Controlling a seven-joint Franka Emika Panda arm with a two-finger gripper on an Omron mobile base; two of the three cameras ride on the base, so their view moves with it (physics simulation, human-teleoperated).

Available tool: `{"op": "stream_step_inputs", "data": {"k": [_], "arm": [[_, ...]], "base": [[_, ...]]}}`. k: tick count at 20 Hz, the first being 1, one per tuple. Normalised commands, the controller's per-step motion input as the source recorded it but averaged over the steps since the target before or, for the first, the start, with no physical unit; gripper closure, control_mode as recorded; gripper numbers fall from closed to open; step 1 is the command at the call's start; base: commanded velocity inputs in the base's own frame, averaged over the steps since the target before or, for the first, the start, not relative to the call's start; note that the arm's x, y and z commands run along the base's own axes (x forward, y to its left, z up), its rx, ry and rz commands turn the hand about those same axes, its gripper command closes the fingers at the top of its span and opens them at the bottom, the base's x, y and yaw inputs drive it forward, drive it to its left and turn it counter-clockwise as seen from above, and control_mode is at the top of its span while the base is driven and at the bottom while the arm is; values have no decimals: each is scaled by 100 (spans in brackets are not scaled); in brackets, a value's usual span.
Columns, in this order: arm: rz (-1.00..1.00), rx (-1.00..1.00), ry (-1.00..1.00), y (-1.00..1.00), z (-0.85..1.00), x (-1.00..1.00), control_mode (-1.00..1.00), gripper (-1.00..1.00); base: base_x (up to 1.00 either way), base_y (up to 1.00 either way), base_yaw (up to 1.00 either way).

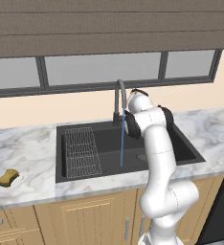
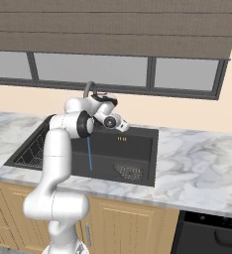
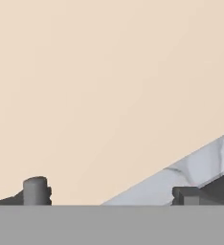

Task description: Soak the sponge with water for a few seconds and then drop it inside the sink.

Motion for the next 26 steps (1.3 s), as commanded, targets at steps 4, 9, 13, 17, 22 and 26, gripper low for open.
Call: {"op": "stream_step_inputs", "data": {"k": [4,9,13,17,22,26], "arm": [[-4,8,0,-21,10,-5,-100,-100],[-4,6,0,-19,12,-7,-100,-100],[-2,4,0,-12,12,-18,-100,-100],[-1,4,-5,-7,22,-19,-100,-100],[0,3,-9,-1,32,-15,-100,-100],[0,1,-3,-1,16,-30,-100,-100]], "base": [[0,0,0],[0,0,0],[0,0,0],[0,0,0],[0,0,0],[0,0,0]]}}
